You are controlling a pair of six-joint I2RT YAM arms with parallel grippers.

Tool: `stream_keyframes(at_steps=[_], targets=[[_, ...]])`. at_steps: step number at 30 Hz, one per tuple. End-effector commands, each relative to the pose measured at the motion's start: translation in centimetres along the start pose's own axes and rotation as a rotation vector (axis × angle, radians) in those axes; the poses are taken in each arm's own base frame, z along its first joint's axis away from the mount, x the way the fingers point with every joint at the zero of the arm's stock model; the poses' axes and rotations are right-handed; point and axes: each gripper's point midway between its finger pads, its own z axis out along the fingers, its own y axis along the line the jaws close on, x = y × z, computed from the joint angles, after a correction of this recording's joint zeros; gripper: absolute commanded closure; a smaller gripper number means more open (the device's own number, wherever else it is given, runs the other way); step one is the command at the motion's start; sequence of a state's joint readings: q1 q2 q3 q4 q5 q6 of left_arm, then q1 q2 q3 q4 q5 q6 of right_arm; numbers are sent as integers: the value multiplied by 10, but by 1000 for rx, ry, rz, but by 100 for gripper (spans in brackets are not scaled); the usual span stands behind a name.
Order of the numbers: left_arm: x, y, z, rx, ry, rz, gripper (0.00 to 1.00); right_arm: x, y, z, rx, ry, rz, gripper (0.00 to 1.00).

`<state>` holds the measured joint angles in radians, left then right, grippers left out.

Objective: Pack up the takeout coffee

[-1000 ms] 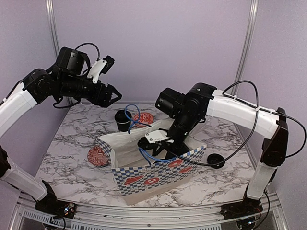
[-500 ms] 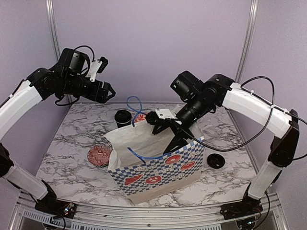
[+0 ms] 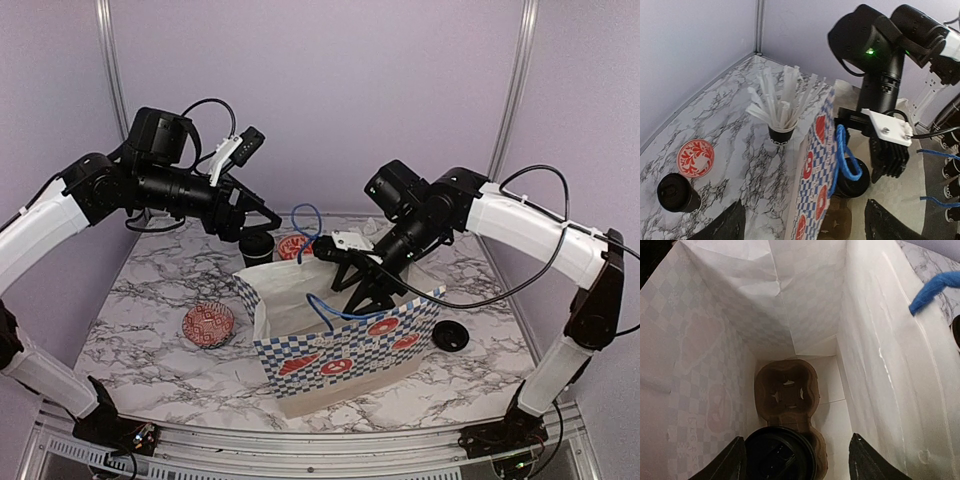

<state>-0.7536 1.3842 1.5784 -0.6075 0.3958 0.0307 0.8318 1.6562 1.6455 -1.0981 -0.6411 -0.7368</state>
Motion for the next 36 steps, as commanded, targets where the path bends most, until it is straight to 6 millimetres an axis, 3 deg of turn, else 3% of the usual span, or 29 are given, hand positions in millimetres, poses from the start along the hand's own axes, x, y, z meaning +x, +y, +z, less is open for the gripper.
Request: stream_keyframes(at_steps=[1, 8, 14, 18, 21, 25, 30, 36], targets=[[-4, -41, 20, 158, -5, 98, 17, -4, 1, -11, 48, -5, -28, 31], [-1, -29, 52, 66, 35, 130, 17, -10, 12, -18, 16, -30, -50, 30], [22, -25, 74, 82, 112, 153, 31, -15, 18, -25, 9, -48, -77, 30], [37, -26, 83, 113, 161, 156, 48, -20, 23, -29, 1, -69, -93, 29], [42, -31, 91, 160, 178, 145, 80, -22, 26, -26, -35, -87, -83, 29], [40, -40, 94, 221, 174, 142, 100, -31, 32, -17, -128, -118, -79, 29], [33, -44, 91, 244, 160, 159, 100, -57, 42, -5, -163, -100, -153, 29], [40, -41, 83, 213, 196, 178, 100, -55, 33, -4, -91, -49, -178, 30]])
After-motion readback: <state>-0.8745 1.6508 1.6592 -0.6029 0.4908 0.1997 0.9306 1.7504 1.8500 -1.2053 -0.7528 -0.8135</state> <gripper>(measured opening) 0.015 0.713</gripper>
